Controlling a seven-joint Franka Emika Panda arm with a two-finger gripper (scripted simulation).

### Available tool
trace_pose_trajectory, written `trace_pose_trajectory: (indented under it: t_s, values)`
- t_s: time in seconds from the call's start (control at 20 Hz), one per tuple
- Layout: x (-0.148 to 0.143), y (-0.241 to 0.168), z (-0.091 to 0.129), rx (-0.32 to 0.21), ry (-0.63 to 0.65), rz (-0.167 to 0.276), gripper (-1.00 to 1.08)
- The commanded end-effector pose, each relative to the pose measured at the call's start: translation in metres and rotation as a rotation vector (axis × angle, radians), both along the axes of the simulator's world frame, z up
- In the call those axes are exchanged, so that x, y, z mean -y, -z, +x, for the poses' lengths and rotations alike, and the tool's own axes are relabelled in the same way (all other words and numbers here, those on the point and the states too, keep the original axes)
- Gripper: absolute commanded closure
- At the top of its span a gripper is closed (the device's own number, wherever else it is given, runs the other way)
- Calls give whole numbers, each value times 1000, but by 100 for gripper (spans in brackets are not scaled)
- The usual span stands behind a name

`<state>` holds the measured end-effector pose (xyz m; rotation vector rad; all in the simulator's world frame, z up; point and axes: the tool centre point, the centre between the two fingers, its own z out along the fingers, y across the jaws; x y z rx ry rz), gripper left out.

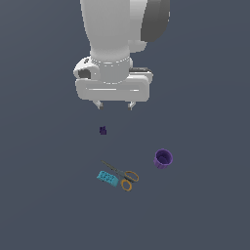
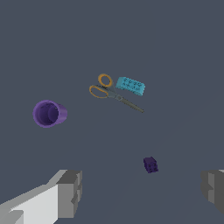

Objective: Pick up a designated object from a clutter of objects.

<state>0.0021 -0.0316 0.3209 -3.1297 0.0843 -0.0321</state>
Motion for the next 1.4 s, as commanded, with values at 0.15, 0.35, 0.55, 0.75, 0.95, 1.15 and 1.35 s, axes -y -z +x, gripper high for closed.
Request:
trace_pose_trajectory:
  t_s: [0.15, 0.35, 0.55, 0.75, 0.95, 1.15, 1.35]
  values:
    - [0, -1, 0, 3, -3, 3, -92]
    - [0, -5, 0, 15, -14, 17, -92]
    - [0, -6, 0, 21, -19, 22, -92]
    - [-1, -7, 0, 20, -18, 21, -92]
    - [1, -4, 0, 20, -19, 21, -92]
    - [6, 8, -1, 19, -26, 18, -92]
    - [15, 28, -4, 16, -36, 14, -92]
